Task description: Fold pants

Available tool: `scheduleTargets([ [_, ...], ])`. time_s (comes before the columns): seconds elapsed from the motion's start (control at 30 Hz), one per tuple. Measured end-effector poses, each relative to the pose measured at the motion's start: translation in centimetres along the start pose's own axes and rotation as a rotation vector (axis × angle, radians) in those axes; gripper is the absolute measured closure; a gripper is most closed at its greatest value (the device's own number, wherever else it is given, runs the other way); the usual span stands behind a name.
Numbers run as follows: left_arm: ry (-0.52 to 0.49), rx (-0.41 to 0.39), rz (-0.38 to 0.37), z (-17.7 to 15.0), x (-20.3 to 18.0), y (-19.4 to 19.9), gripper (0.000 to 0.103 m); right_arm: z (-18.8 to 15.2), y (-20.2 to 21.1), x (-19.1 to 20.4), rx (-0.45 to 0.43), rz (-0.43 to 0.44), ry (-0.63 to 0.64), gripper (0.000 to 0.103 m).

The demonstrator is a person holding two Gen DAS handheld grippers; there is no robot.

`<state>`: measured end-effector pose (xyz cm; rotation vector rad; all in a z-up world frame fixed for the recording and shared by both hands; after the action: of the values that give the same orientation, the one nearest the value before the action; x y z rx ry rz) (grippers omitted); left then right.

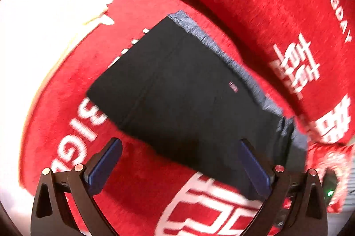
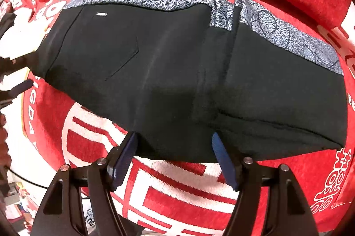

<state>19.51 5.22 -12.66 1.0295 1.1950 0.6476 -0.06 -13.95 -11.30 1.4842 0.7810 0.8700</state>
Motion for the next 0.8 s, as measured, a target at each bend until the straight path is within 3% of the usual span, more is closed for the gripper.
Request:
scheduleTargets([
  [0.2, 0.18, -0.022, -0.278, 0.6, 2.1, -1.5, 0.0, 0.1, -0.1, 0.0, -0.005, 0.014, 0.014, 0.03],
  [0.3, 0.187, -0.062, -0.341, 0.7, 2.5, -1.7, 0.0, 0.0, -0.1, -0.2, -0.012, 0.02, 0.02, 0.029],
  [0.5, 0.2, -0.073, -0.384, 2.8, 1.4, -1.2, 0.0, -0.2, -0.2, -0.2, -0.019, 0.022, 0.025, 0.028],
  [0.57, 0.162, -0.082, -0.345, 3.4, 0.8, -1.2, 0.0, -0.2, -0.1, -0.3, -0.018, 0.024, 0.023, 0.028],
  [0.63, 0.165, -0.035, -0.276, 3.8, 0.9, -2.6, 0.0, -0.2, -0.1, -0.4, -0.014, 0.023, 0.023, 0.028],
  [0.7, 0.178, -0.037, -0.254, 4.0, 0.6, -2.6, 0.0, -0.1, 0.0, -0.3, -0.006, 0.016, 0.032, 0.028],
  [0.73, 0.181, -0.034, -0.229, 4.1, 0.5, -2.6, 0.008, -0.1, 0.4, -0.3, -0.002, 0.013, 0.039, 0.028],
  [0.8, 0.184, -0.041, -0.112, 4.0, 0.3, -2.2, 0.034, 0.3, 1.3, -0.2, -0.014, 0.014, 0.042, 0.03],
])
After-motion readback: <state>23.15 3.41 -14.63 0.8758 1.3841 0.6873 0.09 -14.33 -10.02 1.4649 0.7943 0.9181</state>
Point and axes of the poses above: each gripper's, at about its wrist camera, not at the fingertips, and y roughly against the way its jaws point, x to its left, z to its top, the point moved 3 cm from there along -y, roughly the way its jaws point, and after that the axes turned 7 degrees about x, right-handed, at the moved point
